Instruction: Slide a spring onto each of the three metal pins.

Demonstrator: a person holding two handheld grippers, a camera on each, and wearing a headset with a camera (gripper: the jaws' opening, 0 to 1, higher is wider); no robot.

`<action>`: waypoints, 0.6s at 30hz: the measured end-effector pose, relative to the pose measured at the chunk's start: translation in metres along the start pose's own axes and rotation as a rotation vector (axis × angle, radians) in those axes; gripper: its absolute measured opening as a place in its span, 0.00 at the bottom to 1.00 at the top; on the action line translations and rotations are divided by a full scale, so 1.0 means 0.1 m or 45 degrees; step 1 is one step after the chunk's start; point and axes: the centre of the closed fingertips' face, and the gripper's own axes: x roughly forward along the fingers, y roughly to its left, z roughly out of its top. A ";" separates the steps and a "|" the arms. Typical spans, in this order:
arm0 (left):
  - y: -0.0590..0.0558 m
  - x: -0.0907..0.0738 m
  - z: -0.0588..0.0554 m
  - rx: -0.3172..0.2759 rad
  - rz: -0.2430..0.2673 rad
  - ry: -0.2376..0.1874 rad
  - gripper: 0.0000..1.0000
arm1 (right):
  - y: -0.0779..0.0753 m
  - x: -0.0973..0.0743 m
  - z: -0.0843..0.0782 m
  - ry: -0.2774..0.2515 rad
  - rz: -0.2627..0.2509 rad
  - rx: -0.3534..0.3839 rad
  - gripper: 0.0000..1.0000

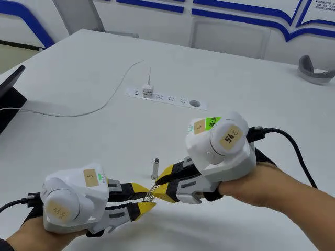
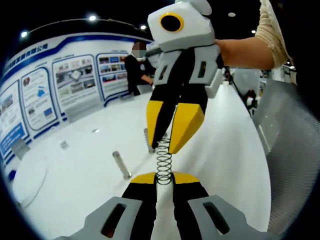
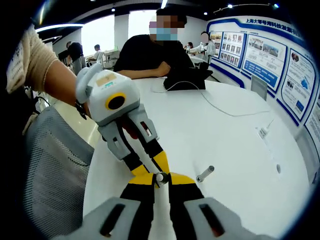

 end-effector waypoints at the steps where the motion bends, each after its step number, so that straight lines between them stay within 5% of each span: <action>1: 0.00 0.00 0.01 -0.005 0.000 -0.002 0.11 | 0.00 0.00 0.01 -0.005 -0.003 -0.003 0.11; 18: 0.03 0.01 0.07 -0.201 -0.018 -0.044 0.10 | -0.05 0.01 0.14 -0.103 -0.044 0.012 0.12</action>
